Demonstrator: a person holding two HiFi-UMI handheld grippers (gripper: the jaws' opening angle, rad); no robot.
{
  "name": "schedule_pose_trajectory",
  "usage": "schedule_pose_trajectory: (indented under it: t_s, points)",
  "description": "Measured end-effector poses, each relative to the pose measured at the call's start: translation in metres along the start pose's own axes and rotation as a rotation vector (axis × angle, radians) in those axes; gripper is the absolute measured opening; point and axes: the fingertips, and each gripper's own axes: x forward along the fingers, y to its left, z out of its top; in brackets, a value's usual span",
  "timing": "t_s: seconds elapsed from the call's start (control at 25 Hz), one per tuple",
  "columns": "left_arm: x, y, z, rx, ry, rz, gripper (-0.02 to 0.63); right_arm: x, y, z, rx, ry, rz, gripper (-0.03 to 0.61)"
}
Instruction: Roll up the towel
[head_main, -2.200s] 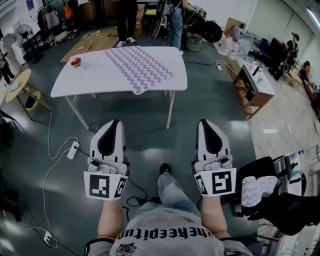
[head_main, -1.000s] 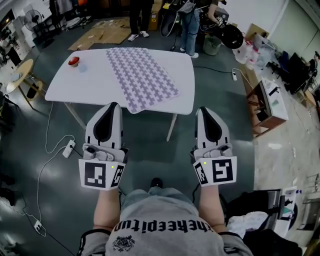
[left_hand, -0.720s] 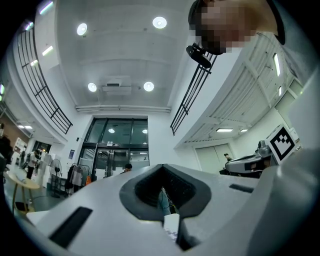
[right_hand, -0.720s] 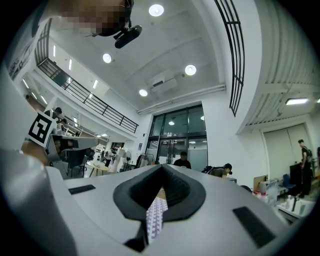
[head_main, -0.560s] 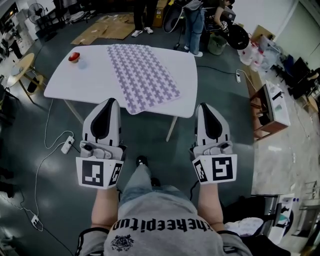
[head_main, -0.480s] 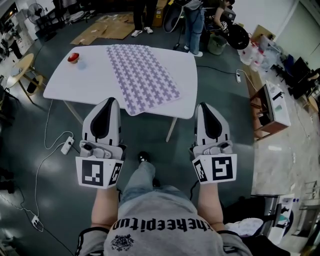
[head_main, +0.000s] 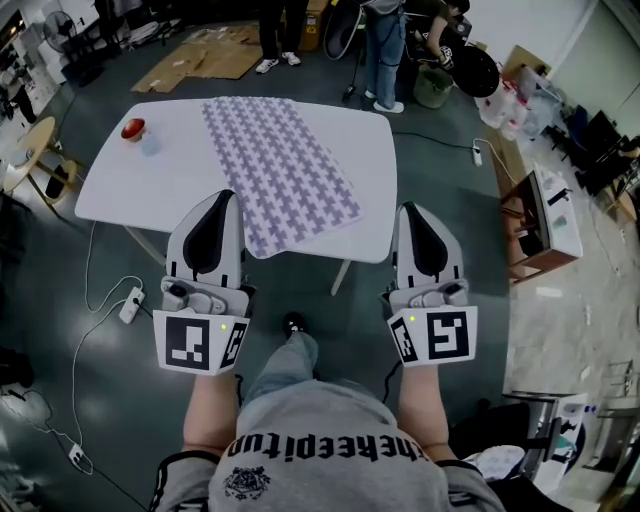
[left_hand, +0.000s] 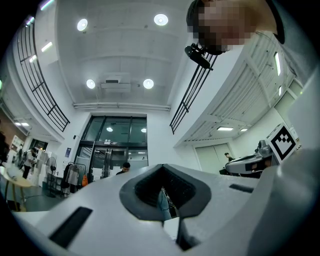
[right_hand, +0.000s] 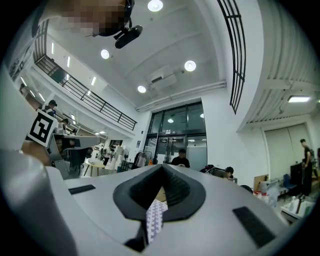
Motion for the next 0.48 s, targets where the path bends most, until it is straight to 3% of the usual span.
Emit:
schedule_pose_trajectory:
  t_s: [0.48]
  points:
    - [0.099,0.050,-0.040,-0.003,0.037,-0.006,0.005,0.115,-0.035,-0.023,-0.001,0.028,0.018,-0.017]
